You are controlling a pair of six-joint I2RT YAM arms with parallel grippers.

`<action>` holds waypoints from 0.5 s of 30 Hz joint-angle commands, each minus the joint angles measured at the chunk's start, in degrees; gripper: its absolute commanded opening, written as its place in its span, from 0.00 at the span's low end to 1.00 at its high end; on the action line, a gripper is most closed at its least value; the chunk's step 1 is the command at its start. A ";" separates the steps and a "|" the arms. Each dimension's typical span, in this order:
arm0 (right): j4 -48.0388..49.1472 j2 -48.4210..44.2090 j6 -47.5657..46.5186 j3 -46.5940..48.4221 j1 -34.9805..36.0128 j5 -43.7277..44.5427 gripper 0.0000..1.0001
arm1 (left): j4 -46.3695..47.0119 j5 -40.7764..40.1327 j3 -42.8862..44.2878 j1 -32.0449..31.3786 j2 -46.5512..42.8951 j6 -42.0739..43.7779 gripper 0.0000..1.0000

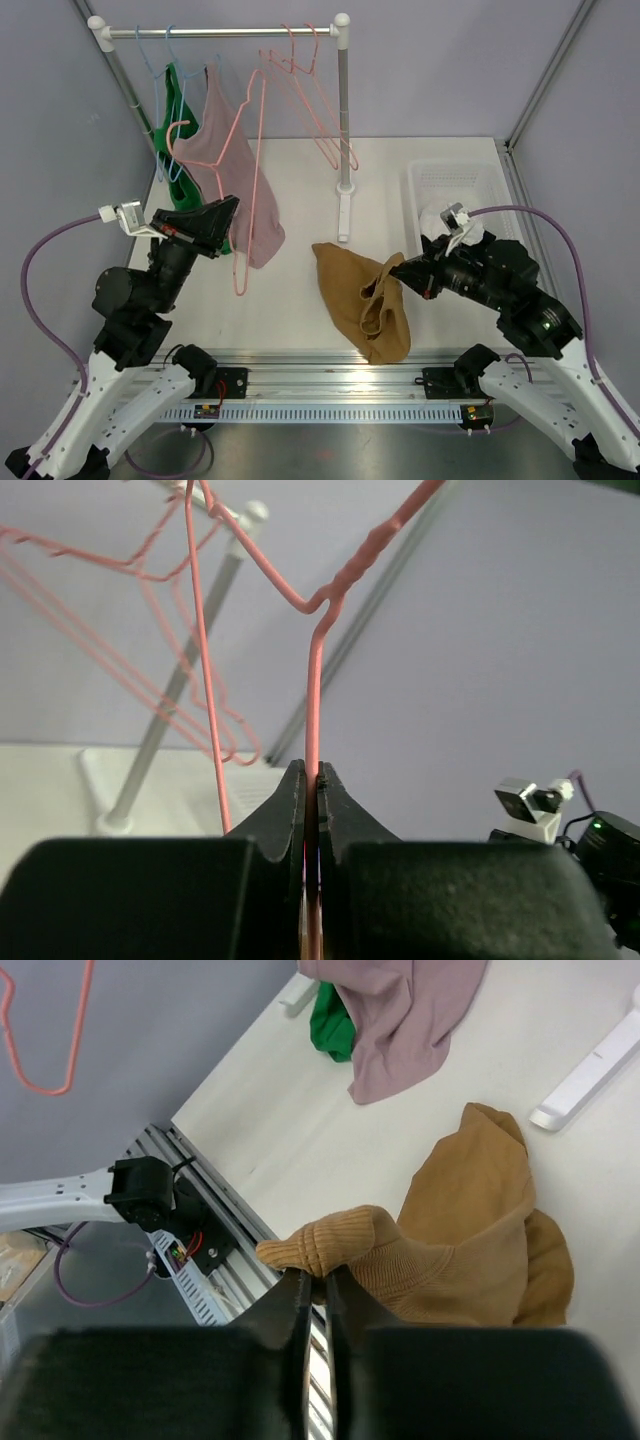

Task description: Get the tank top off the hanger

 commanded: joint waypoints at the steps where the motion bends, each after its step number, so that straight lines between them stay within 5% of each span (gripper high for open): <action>1: 3.08 5.45 0.40 -1.48 -0.39 -0.35 0.19 | -19.33 -10.56 4.05 -0.27 1.35 4.02 0.00; 3: 4.93 7.12 1.45 -2.28 -0.31 0.26 0.39 | -25.02 -14.06 5.81 -0.27 1.88 3.41 0.00; 4: 5.38 7.39 1.72 -2.45 -0.31 0.87 0.56 | -26.89 -15.38 6.69 -0.27 3.62 3.41 0.00; 5: 5.64 7.92 1.89 -2.45 -0.31 1.05 0.86 | -28.56 -16.27 7.65 -0.19 4.68 3.67 0.00; 6: 5.91 8.18 2.07 -2.63 -0.39 1.14 0.99 | -32.40 -18.63 10.97 -0.19 6.61 4.11 0.00; 15: 3.63 8.02 1.37 -2.45 -0.31 2.81 0.99 | -47.80 -18.83 36.37 0.77 33.91 8.85 0.00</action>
